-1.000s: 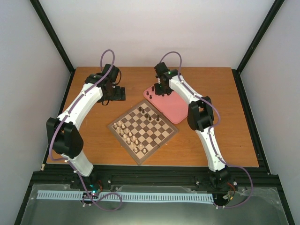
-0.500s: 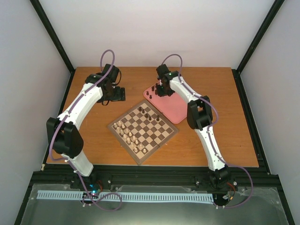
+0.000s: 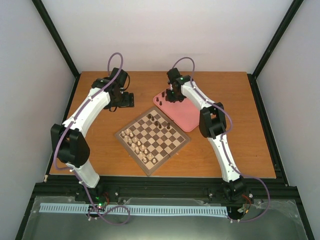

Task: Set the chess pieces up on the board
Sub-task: Pick up the chess piece from the storage box.

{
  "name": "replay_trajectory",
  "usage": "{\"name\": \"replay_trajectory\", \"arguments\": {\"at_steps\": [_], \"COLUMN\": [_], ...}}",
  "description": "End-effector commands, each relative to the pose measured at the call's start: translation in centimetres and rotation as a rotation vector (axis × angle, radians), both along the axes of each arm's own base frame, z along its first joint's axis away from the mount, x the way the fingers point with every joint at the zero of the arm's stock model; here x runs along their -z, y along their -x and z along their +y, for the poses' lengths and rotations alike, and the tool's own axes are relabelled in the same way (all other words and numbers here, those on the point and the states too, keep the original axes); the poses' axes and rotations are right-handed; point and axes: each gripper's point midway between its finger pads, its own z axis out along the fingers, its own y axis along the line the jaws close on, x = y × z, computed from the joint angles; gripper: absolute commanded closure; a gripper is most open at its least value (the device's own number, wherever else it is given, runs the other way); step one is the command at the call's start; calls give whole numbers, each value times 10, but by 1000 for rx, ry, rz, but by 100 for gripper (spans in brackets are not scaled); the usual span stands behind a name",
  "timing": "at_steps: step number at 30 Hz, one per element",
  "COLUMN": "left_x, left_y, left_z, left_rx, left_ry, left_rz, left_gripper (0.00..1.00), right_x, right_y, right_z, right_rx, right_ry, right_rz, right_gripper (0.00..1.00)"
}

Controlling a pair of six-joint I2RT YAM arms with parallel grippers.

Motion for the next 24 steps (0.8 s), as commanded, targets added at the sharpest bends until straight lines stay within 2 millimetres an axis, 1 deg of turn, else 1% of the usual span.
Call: {"name": "replay_trajectory", "arguments": {"at_steps": [1, 13, 20, 24], "left_x": [-10, -8, -9, -8], "left_y": [-7, -5, -4, -4], "left_z": [2, 2, 2, 2], "left_rx": [-12, -14, -17, -18], "left_ry": [3, 5, 10, 12], "left_rz": [-19, -13, -18, -17], "left_gripper": [0, 0, 0, 0], "right_x": [5, 14, 10, 9], "right_y": [-8, -2, -3, -3], "right_z": [-3, -3, -4, -5], "right_rx": [11, 5, 6, 4], "right_ry": [-7, -9, -3, 1], "right_rz": [-6, 29, 22, 21], "right_gripper": [69, 72, 80, 86]}}
